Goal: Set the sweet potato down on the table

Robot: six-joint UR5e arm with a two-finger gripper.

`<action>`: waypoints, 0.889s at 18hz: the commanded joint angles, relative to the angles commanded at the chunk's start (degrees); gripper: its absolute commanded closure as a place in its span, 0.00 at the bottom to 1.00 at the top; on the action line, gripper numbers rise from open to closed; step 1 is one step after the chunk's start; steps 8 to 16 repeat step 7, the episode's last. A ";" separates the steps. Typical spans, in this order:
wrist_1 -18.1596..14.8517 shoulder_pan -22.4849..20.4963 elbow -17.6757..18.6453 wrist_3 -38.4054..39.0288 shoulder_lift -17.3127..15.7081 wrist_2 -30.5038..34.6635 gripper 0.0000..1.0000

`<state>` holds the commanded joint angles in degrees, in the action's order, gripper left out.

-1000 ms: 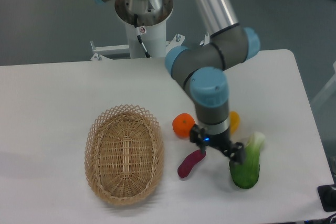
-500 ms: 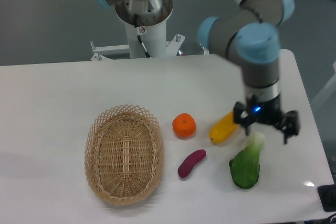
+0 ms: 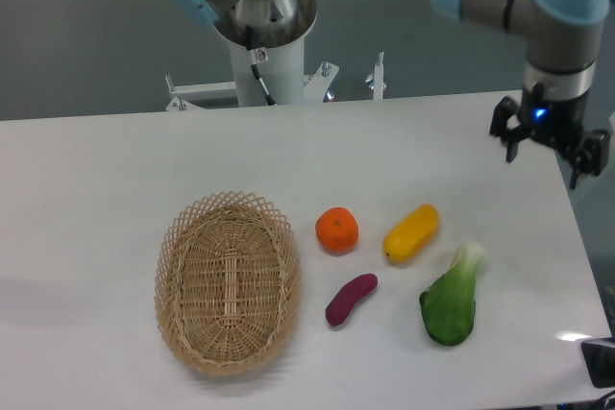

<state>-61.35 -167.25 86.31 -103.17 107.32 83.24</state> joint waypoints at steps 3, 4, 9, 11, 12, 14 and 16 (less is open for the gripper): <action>0.26 -1.15 1.49 -0.27 -0.79 -1.59 0.00; 0.35 -1.23 1.76 -0.27 -1.05 -1.59 0.00; 0.44 -0.89 1.76 -0.19 -1.14 -1.59 0.00; 0.44 -0.89 1.76 -0.19 -1.14 -1.59 0.00; 0.44 -0.89 1.76 -0.19 -1.14 -1.59 0.00; 0.44 -0.89 1.76 -0.19 -1.14 -1.59 0.00; 0.44 -0.89 1.76 -0.19 -1.14 -1.59 0.00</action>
